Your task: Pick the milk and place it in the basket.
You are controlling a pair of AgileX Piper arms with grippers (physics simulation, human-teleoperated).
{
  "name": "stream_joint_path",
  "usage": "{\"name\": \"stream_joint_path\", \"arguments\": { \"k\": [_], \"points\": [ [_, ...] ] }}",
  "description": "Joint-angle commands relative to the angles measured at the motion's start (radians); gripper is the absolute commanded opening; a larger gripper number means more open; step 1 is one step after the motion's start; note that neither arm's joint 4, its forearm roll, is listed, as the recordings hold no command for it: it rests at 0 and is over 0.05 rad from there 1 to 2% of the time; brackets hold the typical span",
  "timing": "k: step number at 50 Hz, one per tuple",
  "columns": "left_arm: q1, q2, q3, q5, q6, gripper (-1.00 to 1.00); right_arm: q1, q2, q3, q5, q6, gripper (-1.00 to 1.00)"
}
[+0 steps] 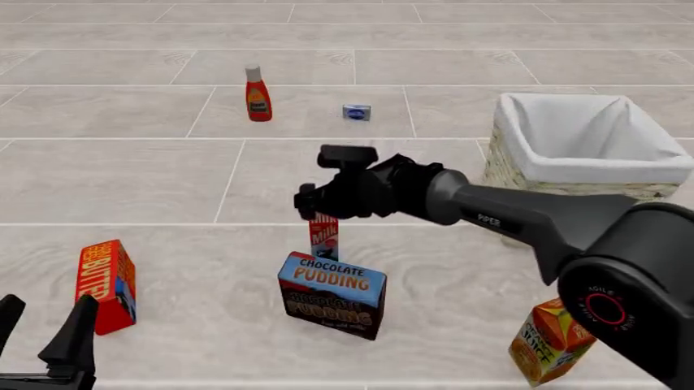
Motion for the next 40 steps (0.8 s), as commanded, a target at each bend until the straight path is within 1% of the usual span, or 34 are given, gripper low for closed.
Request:
{"name": "stream_joint_path", "arguments": {
  "k": [1, 22, 27, 28, 29, 30, 40],
  "points": [
    [0.000, 0.000, 0.000, 0.000, 0.000, 1.00, 0.008, 0.019, 0.005, -0.011, 0.016, 1.00],
    [0.000, 0.000, 0.000, 0.000, 0.000, 1.00, 0.017, 0.051, 0.016, -0.030, 0.037, 1.00],
    [0.000, 0.000, 0.000, 0.000, 0.000, 1.00, 0.003, 0.042, 0.023, -0.032, 0.017, 1.00],
    [0.000, 0.000, 0.000, 0.000, 0.000, 1.00, -0.017, 0.031, 0.030, -0.032, -0.009, -1.00],
    [0.000, 0.000, 0.000, 0.000, 0.000, 1.00, -0.027, 0.024, 0.033, -0.030, -0.025, -1.00],
    [0.000, 0.000, 0.000, 0.000, 0.000, 1.00, -0.028, 0.021, 0.033, -0.028, -0.028, -1.00],
    [0.000, 0.000, 0.000, 0.000, 0.000, 1.00, -0.027, -0.001, 0.039, -0.032, -0.036, -1.00]
  ]
}}
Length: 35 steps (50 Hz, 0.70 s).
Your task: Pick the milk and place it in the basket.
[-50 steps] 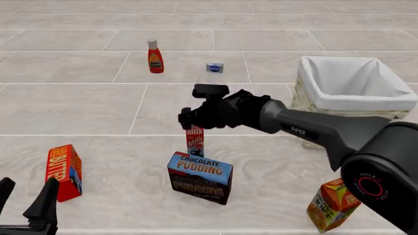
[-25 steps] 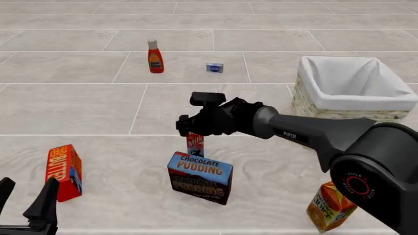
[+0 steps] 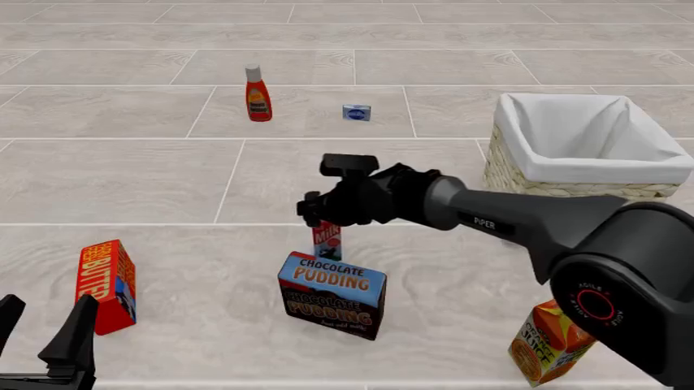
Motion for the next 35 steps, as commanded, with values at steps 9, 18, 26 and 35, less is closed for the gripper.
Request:
{"name": "stream_joint_path", "arguments": {
  "k": [9, 18, 26, 35],
  "points": [
    [0.000, 0.000, 0.000, 0.000, 0.000, 1.00, -0.035, -0.076, 0.035, -0.016, -0.048, -1.00],
    [0.000, 0.000, 0.000, 0.000, 0.000, 1.00, -0.062, -0.158, 0.053, -0.021, -0.092, -1.00],
    [0.000, 0.000, 0.000, 0.000, 0.000, 1.00, -0.084, -0.216, 0.062, -0.021, -0.126, -1.00],
    [0.000, 0.000, 0.000, 0.000, 0.000, 1.00, -0.115, -0.295, 0.095, -0.048, -0.171, -1.00]
  ]
}}
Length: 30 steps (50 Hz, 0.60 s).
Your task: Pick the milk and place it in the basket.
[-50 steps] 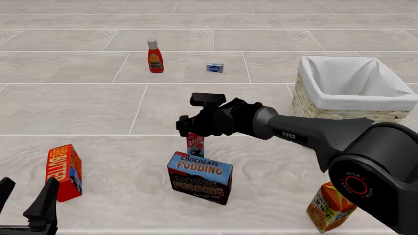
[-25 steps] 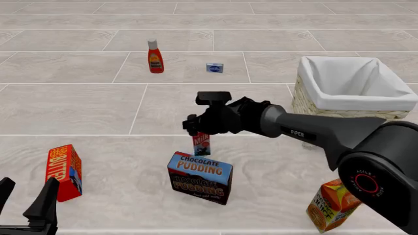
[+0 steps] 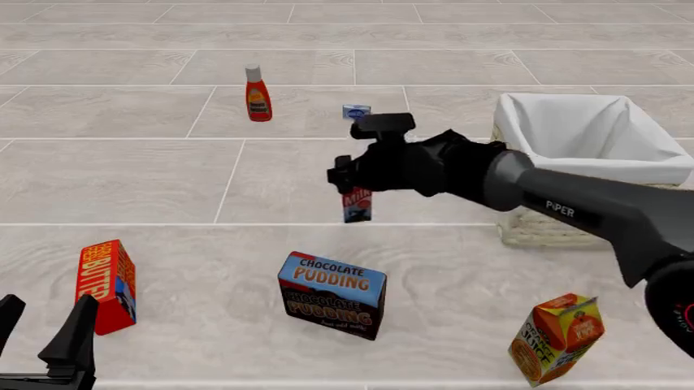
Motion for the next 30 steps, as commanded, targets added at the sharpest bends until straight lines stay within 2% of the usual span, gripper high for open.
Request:
{"name": "stream_joint_path", "arguments": {
  "k": [1, 12, 18, 21, 30],
  "points": [
    [0.000, 0.000, 0.000, 0.000, 0.000, 1.00, -0.034, -0.106, 0.011, -0.020, -0.039, -1.00],
    [0.000, 0.000, 0.000, 0.000, 0.000, 1.00, -0.067, -0.181, 0.017, -0.036, -0.102, -1.00],
    [0.000, 0.000, 0.000, 0.000, 0.000, 1.00, -0.077, -0.207, 0.003, -0.020, -0.109, -1.00],
    [0.000, 0.000, 0.000, 0.000, 0.000, 1.00, -0.098, -0.233, 0.008, -0.026, -0.138, -1.00],
    [0.000, 0.000, 0.000, 0.000, 0.000, 1.00, -0.115, -0.249, -0.042, 0.018, -0.136, -1.00]
  ]
}}
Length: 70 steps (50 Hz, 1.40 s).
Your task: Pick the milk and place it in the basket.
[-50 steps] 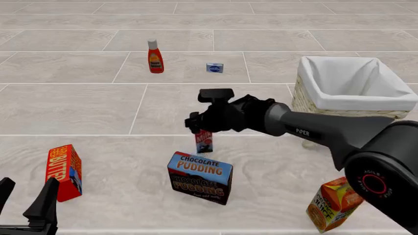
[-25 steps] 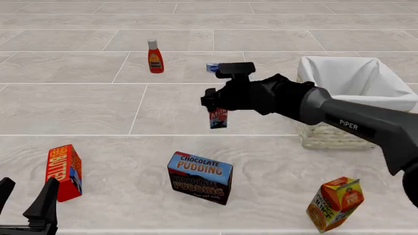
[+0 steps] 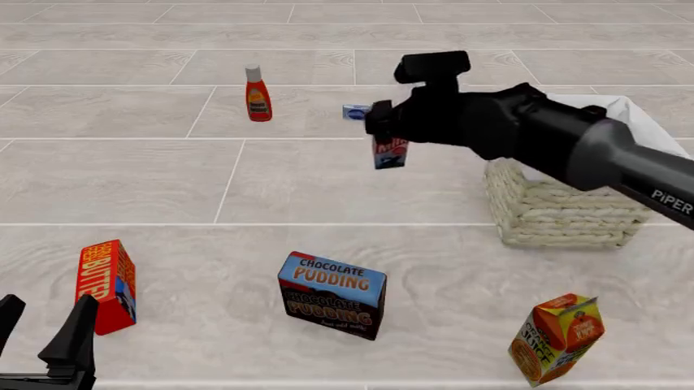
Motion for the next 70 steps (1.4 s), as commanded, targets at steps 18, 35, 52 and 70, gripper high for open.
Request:
{"name": "stream_joint_path", "arguments": {
  "k": [18, 35, 52, 70],
  "points": [
    [0.000, 0.000, 0.000, 0.000, 0.000, 1.00, -0.136, -0.102, -0.111, 0.068, -0.024, -1.00],
    [0.000, 0.000, 0.000, 0.000, 0.000, 1.00, -0.276, -0.156, -0.135, 0.107, -0.026, -1.00],
    [0.000, 0.000, 0.000, 0.000, 0.000, 1.00, -0.367, -0.186, -0.101, 0.114, -0.026, -1.00],
    [0.000, 0.000, 0.000, 0.000, 0.000, 1.00, -0.450, -0.199, -0.106, 0.131, -0.010, -1.00]
  ]
}}
